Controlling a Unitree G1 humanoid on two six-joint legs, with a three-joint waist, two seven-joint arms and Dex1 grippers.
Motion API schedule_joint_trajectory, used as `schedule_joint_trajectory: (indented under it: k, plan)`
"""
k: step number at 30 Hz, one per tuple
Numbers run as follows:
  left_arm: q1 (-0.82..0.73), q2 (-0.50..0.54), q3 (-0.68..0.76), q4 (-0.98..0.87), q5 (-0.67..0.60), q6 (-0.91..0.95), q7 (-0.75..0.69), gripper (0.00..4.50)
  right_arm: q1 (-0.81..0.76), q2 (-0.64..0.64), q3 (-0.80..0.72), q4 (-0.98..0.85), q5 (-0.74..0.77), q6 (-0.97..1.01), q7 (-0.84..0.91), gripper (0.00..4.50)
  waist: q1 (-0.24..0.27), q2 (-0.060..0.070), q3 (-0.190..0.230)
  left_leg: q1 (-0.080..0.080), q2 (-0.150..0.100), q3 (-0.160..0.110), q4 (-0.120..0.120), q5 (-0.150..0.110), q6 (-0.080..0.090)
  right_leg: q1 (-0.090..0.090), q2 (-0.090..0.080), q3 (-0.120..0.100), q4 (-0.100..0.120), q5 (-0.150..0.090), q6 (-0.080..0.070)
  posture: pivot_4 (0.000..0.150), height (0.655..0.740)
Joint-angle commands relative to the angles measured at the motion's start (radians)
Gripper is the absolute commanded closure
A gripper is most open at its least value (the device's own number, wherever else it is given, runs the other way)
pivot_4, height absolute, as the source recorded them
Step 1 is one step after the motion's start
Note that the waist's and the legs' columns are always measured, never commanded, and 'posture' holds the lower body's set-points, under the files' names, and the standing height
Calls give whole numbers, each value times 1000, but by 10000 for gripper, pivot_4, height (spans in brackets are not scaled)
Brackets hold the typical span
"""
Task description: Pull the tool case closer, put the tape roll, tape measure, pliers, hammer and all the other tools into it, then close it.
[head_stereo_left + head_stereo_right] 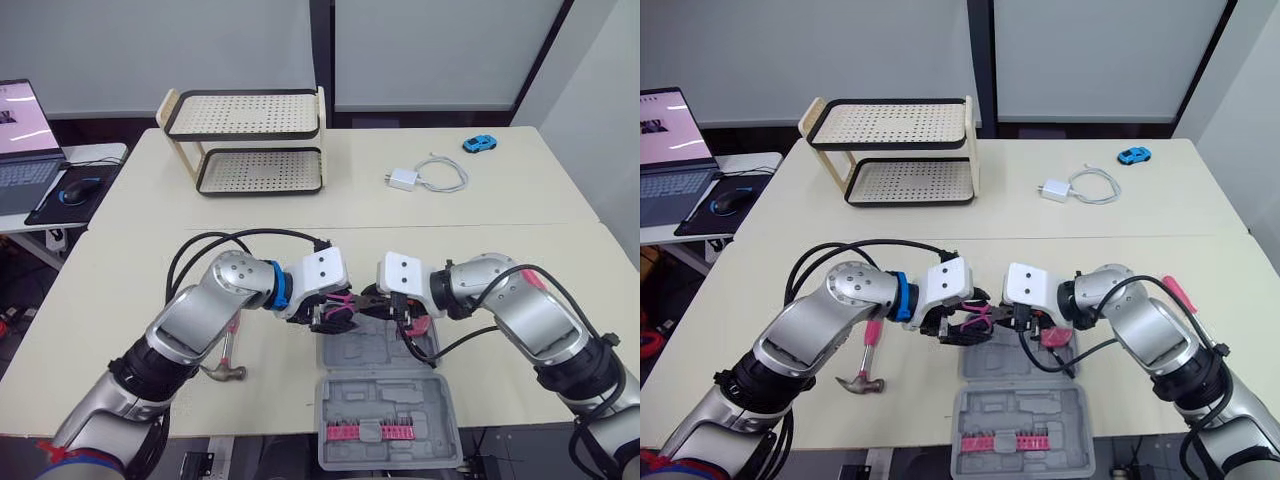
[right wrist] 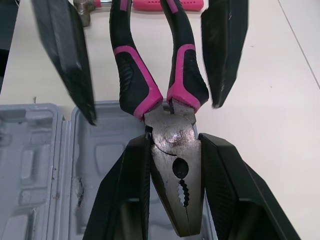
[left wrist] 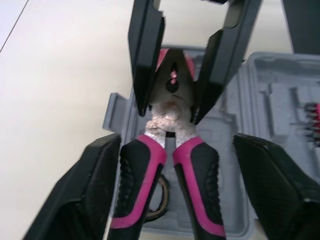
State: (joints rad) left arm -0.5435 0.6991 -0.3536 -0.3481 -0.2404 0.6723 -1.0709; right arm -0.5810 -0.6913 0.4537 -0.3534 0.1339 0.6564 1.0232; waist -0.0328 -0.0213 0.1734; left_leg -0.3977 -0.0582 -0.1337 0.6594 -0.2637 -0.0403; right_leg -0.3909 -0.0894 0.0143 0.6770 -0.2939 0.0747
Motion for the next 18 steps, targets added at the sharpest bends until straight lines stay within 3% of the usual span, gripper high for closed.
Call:
schedule_joint_trajectory:
  k: [1,10,18]
  plan:
    - [74,68,129,-43,-84,-110,-90,0,-12,-22,-34,-38,7,-27,23,33222,-1,0,0,0,0,0,0,0,0,0,0,0,0,0,0,1500,7400]
    - [307,129,415,-43,-319,-220,-232,0,32,-115,-59,-101,11,-23,64,33222,5,1,0,0,2,0,2,-2,4,0,-2,1,0,0,0,1500,7400]
    - [473,152,476,11,-286,-407,-314,0,68,-220,-54,-147,-20,-21,91,33223,4,1,0,0,2,1,1,-3,4,1,-2,1,0,0,0,1500,7400]
